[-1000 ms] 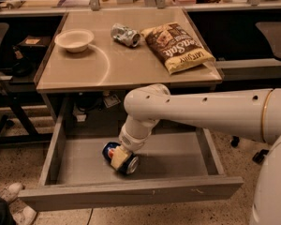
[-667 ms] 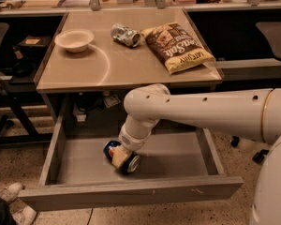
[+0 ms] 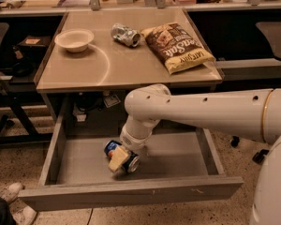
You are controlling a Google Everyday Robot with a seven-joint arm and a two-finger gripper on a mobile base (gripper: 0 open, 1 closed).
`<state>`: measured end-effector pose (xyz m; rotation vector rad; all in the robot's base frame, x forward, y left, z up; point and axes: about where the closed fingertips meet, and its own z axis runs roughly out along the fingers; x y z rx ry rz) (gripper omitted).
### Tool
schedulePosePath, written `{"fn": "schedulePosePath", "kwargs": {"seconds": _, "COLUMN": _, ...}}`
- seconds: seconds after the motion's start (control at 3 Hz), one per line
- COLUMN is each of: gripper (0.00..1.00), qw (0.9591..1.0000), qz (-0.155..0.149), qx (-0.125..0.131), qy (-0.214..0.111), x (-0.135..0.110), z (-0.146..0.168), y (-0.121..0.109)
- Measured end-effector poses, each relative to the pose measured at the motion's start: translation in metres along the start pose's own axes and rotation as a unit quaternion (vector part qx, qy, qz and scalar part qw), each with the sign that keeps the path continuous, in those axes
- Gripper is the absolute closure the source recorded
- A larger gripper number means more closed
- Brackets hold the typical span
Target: Place pepsi can into top drawer
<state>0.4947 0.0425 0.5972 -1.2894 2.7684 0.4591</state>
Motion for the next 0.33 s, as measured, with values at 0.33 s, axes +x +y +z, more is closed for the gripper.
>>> {"fn": "schedulePosePath", "kwargs": {"seconds": 0.33, "gripper": 0.0, "qw": 1.0, "qz": 0.0, "qx": 0.0, "qy": 0.0, "x": 0.0, "z": 0.0, "y": 0.0}}
